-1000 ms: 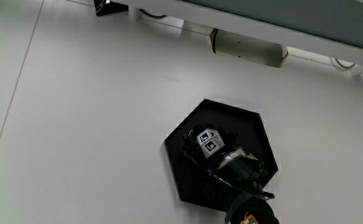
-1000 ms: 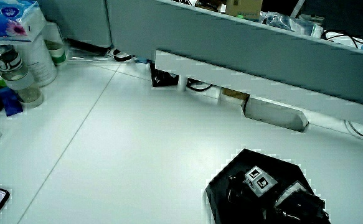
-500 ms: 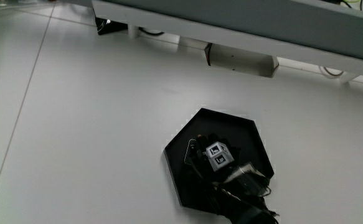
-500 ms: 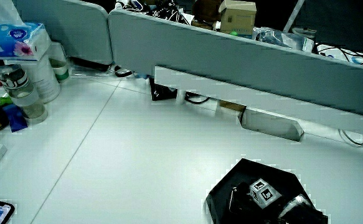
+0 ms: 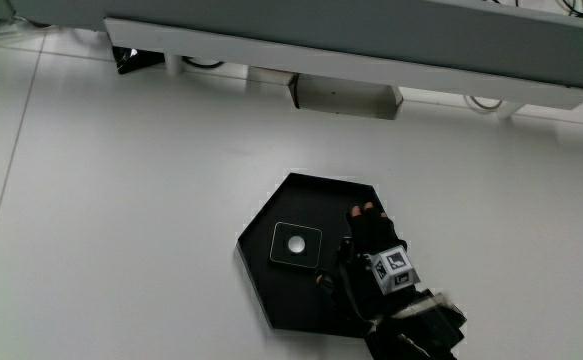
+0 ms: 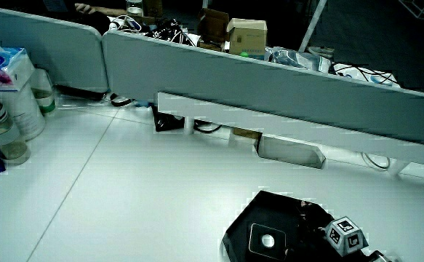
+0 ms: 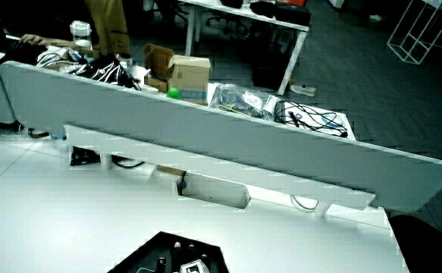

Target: Place speaker into plate

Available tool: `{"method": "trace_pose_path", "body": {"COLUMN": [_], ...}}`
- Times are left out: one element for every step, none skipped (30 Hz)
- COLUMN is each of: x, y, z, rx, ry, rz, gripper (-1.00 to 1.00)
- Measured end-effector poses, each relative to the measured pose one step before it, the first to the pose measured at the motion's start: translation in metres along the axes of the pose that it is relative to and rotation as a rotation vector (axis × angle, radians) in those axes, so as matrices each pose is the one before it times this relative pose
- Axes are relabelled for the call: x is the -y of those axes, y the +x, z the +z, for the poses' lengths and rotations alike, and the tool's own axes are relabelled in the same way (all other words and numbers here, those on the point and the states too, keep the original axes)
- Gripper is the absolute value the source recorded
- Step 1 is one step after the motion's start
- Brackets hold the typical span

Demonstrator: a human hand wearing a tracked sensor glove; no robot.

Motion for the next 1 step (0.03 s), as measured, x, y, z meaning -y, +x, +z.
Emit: {"method": "trace_pose_path", "body": {"x": [0.00505], "y": [0.00224], "z": [0.00325], "rx": [-0.02563], "ry": [0.01191], "rz": [0.00060], "gripper": [-1.00]}}
